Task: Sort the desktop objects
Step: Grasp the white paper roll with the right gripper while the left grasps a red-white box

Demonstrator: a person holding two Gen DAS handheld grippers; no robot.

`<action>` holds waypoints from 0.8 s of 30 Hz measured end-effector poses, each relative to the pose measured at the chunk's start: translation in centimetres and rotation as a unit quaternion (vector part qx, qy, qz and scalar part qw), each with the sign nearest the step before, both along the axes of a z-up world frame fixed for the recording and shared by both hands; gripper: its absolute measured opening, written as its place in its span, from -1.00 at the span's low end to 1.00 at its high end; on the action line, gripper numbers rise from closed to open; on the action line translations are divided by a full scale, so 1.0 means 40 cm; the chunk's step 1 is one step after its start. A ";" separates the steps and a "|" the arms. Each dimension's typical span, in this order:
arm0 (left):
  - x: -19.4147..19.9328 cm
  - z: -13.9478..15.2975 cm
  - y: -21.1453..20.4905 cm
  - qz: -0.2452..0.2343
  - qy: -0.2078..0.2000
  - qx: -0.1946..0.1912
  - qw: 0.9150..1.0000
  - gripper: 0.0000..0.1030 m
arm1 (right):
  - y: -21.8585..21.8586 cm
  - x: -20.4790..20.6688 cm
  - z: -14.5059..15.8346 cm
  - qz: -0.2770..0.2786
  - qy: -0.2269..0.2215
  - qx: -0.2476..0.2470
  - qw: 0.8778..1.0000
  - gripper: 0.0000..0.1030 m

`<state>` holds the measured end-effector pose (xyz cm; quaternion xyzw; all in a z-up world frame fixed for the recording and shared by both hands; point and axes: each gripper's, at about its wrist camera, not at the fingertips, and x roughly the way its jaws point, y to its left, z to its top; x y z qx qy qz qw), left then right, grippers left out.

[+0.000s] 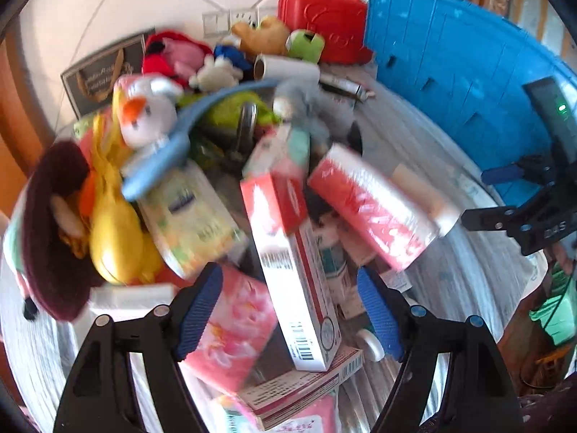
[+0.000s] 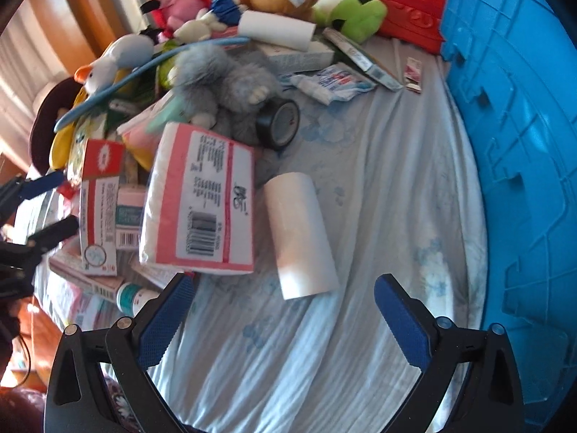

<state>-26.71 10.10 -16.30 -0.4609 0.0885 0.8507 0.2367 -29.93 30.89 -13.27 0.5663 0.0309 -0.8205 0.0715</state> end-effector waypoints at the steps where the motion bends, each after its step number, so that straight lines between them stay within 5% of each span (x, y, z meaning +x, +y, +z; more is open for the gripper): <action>1: -0.006 -0.021 0.003 0.011 -0.011 0.002 1.000 0.44 | 0.000 0.000 -0.005 0.004 -0.001 -0.001 1.000 0.95; 8: -0.045 -0.066 0.048 0.022 -0.020 0.010 1.000 -0.01 | 0.023 -0.020 -0.032 0.017 -0.012 -0.016 1.000 0.77; 17: 0.011 -0.034 0.000 0.019 0.005 0.028 0.999 -0.22 | 0.035 -0.058 -0.070 0.024 -0.020 -0.025 0.999 0.66; 24: -0.015 -0.053 0.006 0.025 -0.007 0.025 0.999 -0.33 | 0.029 -0.095 -0.117 0.015 -0.036 -0.029 0.999 0.31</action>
